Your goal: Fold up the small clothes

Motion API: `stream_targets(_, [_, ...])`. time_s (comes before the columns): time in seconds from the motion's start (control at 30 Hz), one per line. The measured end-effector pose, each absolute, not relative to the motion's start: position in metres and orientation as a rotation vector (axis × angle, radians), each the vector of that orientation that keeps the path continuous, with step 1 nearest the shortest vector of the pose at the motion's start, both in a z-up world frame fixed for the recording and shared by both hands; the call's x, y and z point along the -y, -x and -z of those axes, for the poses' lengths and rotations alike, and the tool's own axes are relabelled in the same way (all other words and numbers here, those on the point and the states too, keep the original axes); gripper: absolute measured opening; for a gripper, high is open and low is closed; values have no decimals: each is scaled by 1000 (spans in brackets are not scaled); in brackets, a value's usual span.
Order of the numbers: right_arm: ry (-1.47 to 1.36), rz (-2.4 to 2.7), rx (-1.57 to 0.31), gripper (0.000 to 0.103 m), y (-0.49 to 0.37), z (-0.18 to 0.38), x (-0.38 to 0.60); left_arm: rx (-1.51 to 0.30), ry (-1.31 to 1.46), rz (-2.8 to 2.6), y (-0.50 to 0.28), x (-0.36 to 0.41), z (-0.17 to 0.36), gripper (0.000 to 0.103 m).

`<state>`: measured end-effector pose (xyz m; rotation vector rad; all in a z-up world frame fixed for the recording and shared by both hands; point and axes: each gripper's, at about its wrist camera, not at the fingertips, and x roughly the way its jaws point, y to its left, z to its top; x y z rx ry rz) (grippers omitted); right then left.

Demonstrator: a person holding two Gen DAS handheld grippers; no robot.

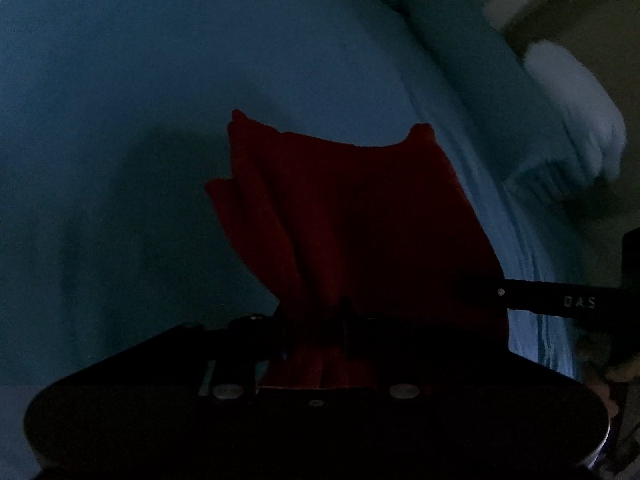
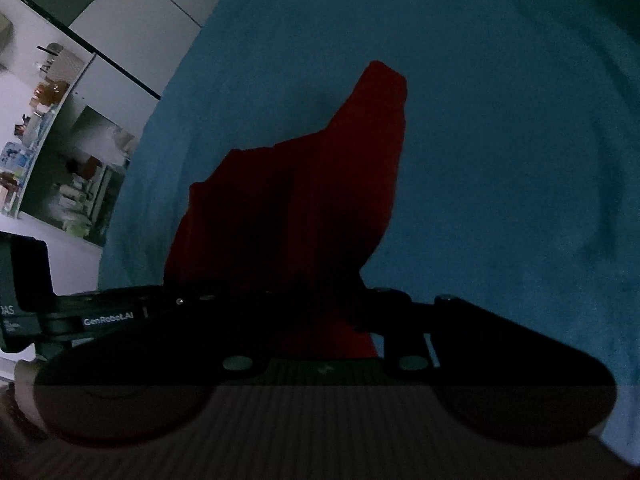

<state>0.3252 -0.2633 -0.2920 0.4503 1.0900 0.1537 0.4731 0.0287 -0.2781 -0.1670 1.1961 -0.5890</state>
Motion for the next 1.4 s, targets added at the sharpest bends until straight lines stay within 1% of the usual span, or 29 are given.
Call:
stream_targets(0.1, [-439,-118,-1123,35,-294,298,284,-1237,163,603,-450,-6,295,24])
stream_targets(0.17, [-406,-96,-1145,35,-276,316,296,-1266,154,600,-437,9,313,25])
stream_targets(0.23, [-382,-67,-1165,37,-262,340,305,-1262,86,576,-426,23,330,26])
stream_targets(0.3, [-364,-28,-1184,44,-254,367,314,-1235,-14,524,-418,35,346,35])
stream_targets(0.37, [-392,-15,-1146,56,-251,383,321,-1216,-44,491,-417,38,357,45])
stream_targets(0.47, [-426,-18,-1122,57,-248,392,323,-1223,-36,467,-420,34,358,46])
stream_targets(0.6, [-403,-45,-1082,57,-241,375,316,-1208,-86,442,-414,51,352,45])
stream_targets(0.63, [-400,-49,-1063,57,-237,367,317,-1187,-95,428,-412,51,342,43])
stream_targets(0.73, [-396,-72,-986,58,-222,327,323,-1109,-97,411,-399,39,306,43])
stream_targets(0.8, [-373,-78,-936,61,-214,291,318,-1053,-90,401,-388,35,274,43])
stream_targets(0.87, [-345,-80,-891,74,-203,257,310,-989,-85,387,-370,31,234,45])
stream_targets(0.9, [-323,-76,-868,77,-194,235,306,-950,-82,380,-358,30,211,47])
stream_targets(0.93, [-305,-68,-852,85,-184,213,303,-921,-81,374,-348,28,191,57])
stream_targets(0.97, [-291,-61,-841,94,-175,193,300,-888,-81,363,-334,27,167,75])
stream_targets(1.0, [-271,-46,-832,96,-164,169,295,-858,-80,348,-322,26,145,85])
stream_targets(1.03, [-252,-32,-819,101,-153,149,291,-822,-76,329,-305,24,119,100])
stream_targets(1.07, [-229,-20,-803,103,-141,125,286,-793,-70,316,-293,23,98,103])
stream_targets(1.13, [-198,11,-798,103,-119,87,278,-768,-65,287,-266,20,64,103])
stream_targets(1.23, [-165,72,-795,103,-80,36,267,-789,-62,231,-230,16,28,103])
stream_targets(1.4, [-88,131,-832,103,-21,-15,247,-836,-53,199,-174,9,-11,103])
